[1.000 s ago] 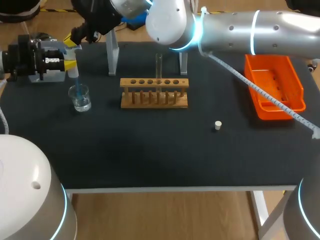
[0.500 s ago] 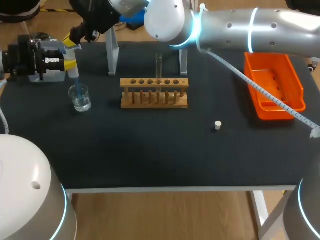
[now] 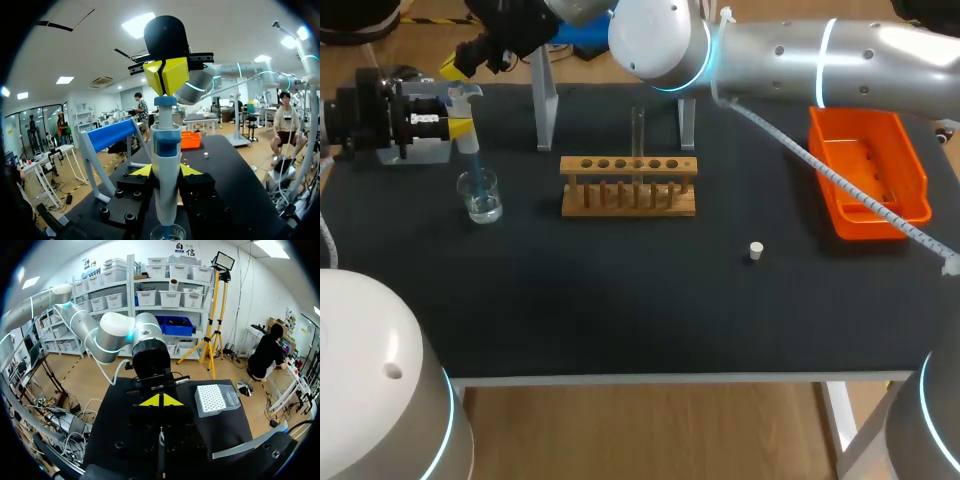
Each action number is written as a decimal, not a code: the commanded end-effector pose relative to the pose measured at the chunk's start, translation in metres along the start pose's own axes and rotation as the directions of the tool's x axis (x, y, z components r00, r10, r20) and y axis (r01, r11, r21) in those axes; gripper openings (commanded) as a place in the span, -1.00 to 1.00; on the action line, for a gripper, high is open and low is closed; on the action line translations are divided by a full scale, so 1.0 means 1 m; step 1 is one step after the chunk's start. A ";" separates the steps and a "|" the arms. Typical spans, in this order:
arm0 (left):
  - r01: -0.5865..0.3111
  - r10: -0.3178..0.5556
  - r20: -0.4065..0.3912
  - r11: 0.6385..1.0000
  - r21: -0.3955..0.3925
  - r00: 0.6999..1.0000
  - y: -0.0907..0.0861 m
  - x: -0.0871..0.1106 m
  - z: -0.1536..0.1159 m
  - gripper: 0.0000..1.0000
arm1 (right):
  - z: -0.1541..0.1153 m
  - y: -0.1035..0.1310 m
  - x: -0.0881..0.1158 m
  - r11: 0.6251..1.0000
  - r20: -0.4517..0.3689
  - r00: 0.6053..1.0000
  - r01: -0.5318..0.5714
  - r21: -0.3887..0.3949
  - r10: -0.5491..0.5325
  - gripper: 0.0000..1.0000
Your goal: Invert the test tube, pick up the pipette, mount the tip to pipette, aspirate from beaker and dispense into the tube, eject the tip, return the pipette, and cap with the stopper.
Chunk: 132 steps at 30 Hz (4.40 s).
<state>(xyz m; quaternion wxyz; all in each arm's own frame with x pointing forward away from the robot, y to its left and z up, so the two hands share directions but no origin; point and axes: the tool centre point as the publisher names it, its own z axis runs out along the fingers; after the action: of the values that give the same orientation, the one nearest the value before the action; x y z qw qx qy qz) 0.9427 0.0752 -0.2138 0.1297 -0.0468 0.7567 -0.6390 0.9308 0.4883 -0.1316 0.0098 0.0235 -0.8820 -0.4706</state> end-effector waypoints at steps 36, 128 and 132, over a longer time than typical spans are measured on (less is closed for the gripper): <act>0.000 0.000 0.001 1.000 -0.002 1.000 -0.002 0.001 -0.001 -1.00 | -0.232 -0.089 0.017 0.991 0.007 0.991 0.131 -0.005 -0.131 1.00; 0.000 0.000 0.001 1.000 -0.002 1.000 -0.002 0.001 -0.001 -1.00 | -0.186 -0.269 -0.016 0.993 0.003 0.993 0.118 -0.024 -0.118 1.00; 0.000 0.000 0.001 1.000 -0.002 1.000 -0.002 0.001 -0.001 -1.00 | -0.176 -0.271 -0.024 0.995 0.008 0.995 0.101 -0.014 -0.101 1.00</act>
<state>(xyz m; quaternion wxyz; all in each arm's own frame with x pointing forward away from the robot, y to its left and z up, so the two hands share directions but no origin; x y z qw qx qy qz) 0.9423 0.0753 -0.2127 0.1294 -0.0469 0.7571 -0.6387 0.9634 0.1843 -0.2539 -0.0201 0.0663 -0.8746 -0.4799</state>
